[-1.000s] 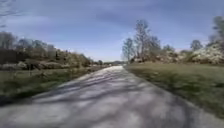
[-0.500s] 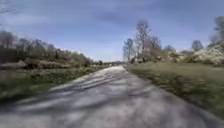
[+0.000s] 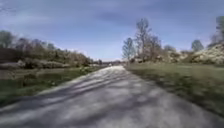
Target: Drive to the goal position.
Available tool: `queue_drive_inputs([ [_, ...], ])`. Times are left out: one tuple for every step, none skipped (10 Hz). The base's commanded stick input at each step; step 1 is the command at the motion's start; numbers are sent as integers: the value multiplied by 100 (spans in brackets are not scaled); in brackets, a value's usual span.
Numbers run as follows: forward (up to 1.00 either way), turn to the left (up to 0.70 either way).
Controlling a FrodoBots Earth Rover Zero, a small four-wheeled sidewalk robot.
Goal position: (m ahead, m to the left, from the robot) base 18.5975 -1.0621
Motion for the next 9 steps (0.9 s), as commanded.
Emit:
queue_drive_inputs([
  [85, 0],
  [85, 0],
  [85, 0],
  [85, 0],
  [85, 0],
  [85, 0],
  [85, 0],
  [85, 0],
  [85, 0],
])
